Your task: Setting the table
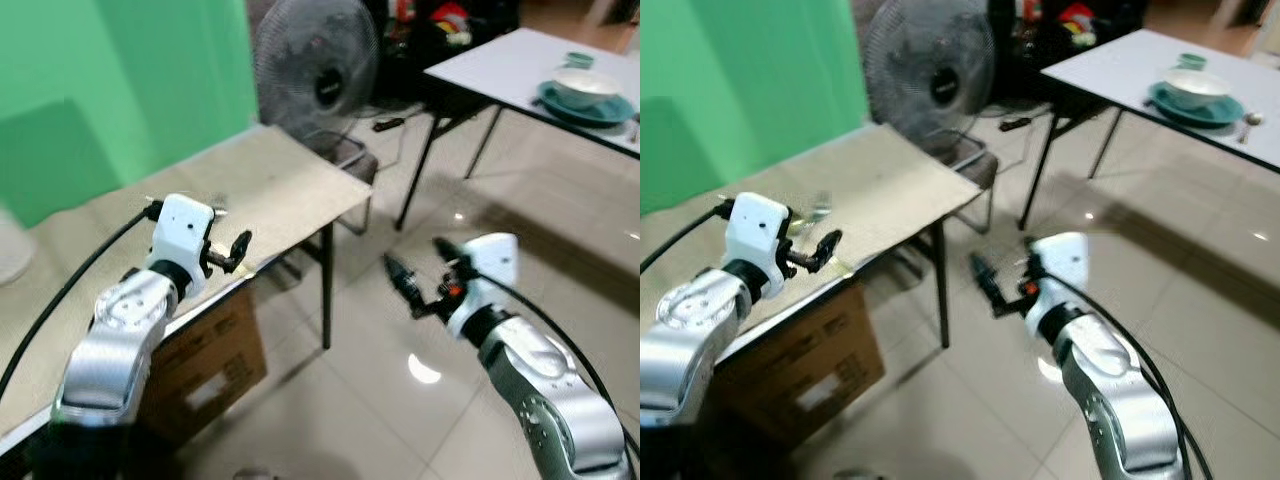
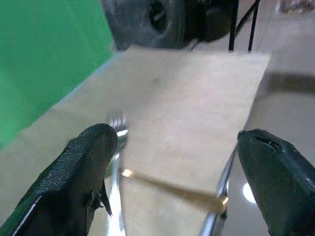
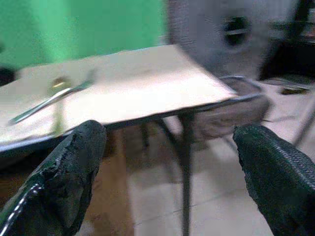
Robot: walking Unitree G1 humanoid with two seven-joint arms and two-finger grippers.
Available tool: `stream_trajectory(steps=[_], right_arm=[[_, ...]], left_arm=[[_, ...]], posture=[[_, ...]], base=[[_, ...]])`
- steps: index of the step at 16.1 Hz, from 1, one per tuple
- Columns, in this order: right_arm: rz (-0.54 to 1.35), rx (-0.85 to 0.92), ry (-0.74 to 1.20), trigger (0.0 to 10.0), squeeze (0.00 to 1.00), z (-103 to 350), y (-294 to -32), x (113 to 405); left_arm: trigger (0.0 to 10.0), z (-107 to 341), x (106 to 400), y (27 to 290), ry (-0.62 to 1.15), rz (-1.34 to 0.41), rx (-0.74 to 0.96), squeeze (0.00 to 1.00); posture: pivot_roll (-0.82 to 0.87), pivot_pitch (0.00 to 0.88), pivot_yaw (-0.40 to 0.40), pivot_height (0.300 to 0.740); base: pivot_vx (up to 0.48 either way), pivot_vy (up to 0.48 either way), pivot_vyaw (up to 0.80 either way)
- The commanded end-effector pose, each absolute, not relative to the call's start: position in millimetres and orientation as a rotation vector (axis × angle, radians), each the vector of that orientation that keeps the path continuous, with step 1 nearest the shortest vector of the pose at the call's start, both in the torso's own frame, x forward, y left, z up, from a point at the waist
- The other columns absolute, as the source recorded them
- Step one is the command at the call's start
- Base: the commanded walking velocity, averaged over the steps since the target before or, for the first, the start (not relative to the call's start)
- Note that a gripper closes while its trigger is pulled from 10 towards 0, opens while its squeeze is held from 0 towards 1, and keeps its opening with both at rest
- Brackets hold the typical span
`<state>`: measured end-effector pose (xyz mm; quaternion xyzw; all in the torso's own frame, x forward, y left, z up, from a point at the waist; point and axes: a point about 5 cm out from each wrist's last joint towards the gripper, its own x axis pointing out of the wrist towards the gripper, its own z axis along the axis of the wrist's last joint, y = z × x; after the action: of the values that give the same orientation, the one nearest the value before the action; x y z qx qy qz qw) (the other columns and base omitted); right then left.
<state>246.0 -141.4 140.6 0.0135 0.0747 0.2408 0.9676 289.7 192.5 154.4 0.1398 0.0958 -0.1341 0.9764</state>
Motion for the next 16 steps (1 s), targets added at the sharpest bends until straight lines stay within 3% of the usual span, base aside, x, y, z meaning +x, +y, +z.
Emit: stream_trajectory(steps=[1, 2, 3, 5, 9, 10, 11, 13, 14, 15, 16], right_arm=[[0.541, 0.004, 0.136, 10.0, 0.00, 148, -139, 246], [0.599, -0.051, 0.144, 10.0, 0.00, 150, -139, 247], [0.636, -0.078, 0.154, 10.0, 0.00, 151, -138, 247], [0.715, -0.111, 0.154, 10.0, 0.00, 155, -134, 247], [0.779, -0.132, 0.139, 10.0, 0.00, 158, -129, 249], [0.804, -0.148, 0.134, 10.0, 0.00, 158, -126, 248], [0.811, -0.150, 0.133, 10.0, 0.00, 159, -125, 248], [0.829, -0.147, 0.131, 10.0, 0.00, 159, -122, 245], [0.831, -0.147, 0.132, 10.0, 0.00, 159, -122, 245], [0.830, -0.141, 0.132, 10.0, 0.00, 159, -122, 244], [0.830, -0.137, 0.135, 10.0, 0.00, 160, -123, 243]], left_arm=[[10.0, 155, 296, 197, 0.212, -0.274, 0.287, 0.78], [10.0, 148, 306, 209, 0.292, -0.220, 0.278, 0.09], [10.0, 146, 314, 215, 0.324, -0.192, 0.237, 0.00], [10.0, 141, 327, 216, 0.383, -0.203, 0.170, 0.00], [10.0, 135, 340, 220, 0.393, -0.224, 0.225, 0.00], [8.4, 131, 346, 225, 0.394, -0.227, 0.311, 0.00], [8.4, 130, 348, 226, 0.395, -0.228, 0.327, 0.00], [5.0, 127, 355, 229, 0.398, -0.247, 0.315, 0.00], [5.0, 127, 356, 229, 0.400, -0.249, 0.305, 0.00], [2.6, 124, 359, 231, 0.406, -0.246, 0.300, 0.00], [1.4, 122, 362, 232, 0.410, -0.235, 0.291, 0.00]], posture=[[0.10, 0.000, 0.027, 0.740], [0.10, 0.000, 0.034, 0.740], [0.10, 0.000, 0.031, 0.740], [0.09, 0.000, 0.032, 0.740], [0.08, 0.000, 0.025, 0.740], [0.08, 0.000, 0.026, 0.740], [0.08, 0.000, 0.026, 0.740], [0.06, 0.000, 0.029, 0.740], [0.06, 0.000, 0.029, 0.740], [0.05, 0.000, 0.030, 0.740], [0.05, 0.000, 0.030, 0.740]], base=[[0.000, 0.000, 0.00], [0.000, 0.000, 0.00], [0.000, 0.000, 0.00], [0.000, 0.000, 0.00], [0.000, 0.000, 0.00], [0.000, 0.000, 0.00], [0.000, 0.000, 0.00], [0.000, 0.000, 0.00], [0.000, 0.000, 0.00], [0.000, 0.000, 0.00], [0.000, 0.000, 0.00]])
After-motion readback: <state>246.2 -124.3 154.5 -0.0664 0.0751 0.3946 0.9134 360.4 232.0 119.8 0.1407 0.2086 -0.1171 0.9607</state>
